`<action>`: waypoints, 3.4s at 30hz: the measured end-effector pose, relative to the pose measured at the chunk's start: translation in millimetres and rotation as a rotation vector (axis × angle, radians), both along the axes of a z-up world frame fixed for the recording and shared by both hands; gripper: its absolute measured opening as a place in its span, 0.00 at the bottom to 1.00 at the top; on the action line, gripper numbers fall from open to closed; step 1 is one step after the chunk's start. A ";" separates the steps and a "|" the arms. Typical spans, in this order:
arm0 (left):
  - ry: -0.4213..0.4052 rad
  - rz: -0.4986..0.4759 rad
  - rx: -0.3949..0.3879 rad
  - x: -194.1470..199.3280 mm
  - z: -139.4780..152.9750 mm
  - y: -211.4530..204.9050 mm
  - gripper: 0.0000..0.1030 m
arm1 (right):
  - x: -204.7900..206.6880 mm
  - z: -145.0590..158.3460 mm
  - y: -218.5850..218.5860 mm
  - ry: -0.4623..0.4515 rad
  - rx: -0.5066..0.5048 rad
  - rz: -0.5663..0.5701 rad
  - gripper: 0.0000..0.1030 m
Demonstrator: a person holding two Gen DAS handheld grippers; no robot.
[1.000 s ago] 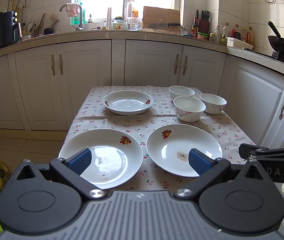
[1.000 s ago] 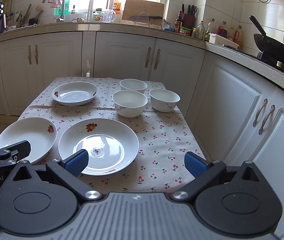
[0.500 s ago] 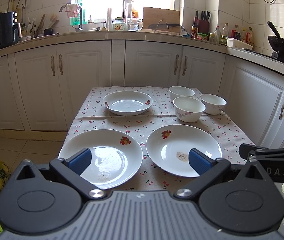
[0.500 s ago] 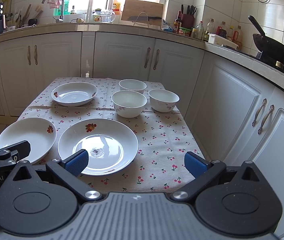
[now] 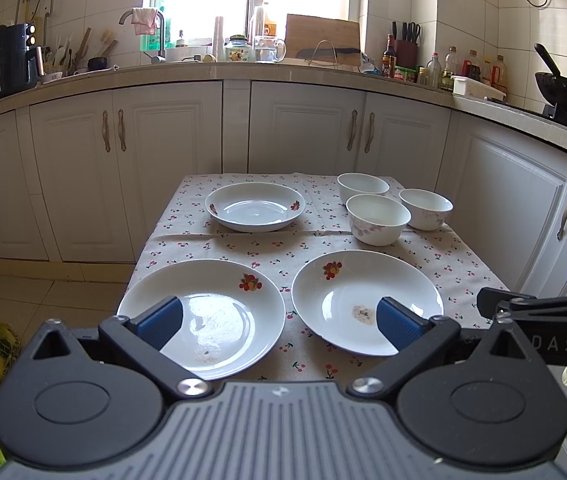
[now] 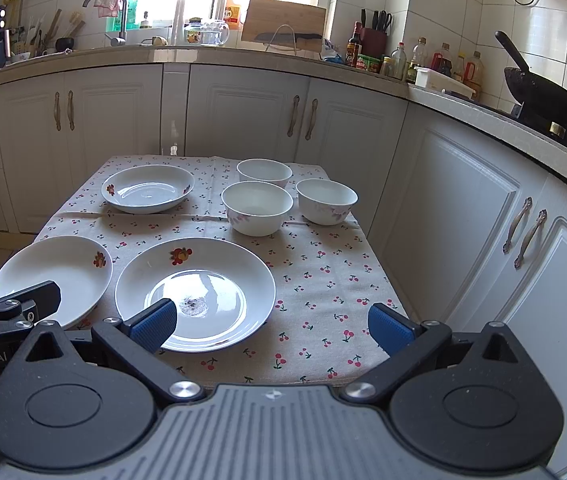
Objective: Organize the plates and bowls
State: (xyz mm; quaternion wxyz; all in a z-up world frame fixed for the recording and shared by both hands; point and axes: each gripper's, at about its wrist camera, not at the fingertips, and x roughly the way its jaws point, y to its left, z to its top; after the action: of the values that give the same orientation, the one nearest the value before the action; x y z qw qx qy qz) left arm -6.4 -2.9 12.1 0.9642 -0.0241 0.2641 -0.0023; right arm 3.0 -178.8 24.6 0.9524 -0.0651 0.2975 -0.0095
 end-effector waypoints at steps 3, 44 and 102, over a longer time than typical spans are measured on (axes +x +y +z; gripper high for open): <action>0.000 0.000 0.000 -0.3 -1.0 0.1 0.99 | 1.4 -0.2 0.4 0.000 -0.001 -0.001 1.00; 0.025 -0.113 0.014 64.7 -28.6 54.9 0.99 | 103.3 0.4 10.9 -0.013 0.212 0.271 1.00; 0.241 -0.425 0.016 77.6 -109.8 136.6 0.99 | 236.1 -92.3 170.9 0.535 0.146 0.827 0.85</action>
State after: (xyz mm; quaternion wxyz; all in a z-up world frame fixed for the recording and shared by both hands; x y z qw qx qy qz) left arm 71.2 133.6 -97.7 0.9037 0.0397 0.3766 -0.1999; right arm 239.1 -7.9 -67.6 0.7687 -0.1111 0.4807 0.4069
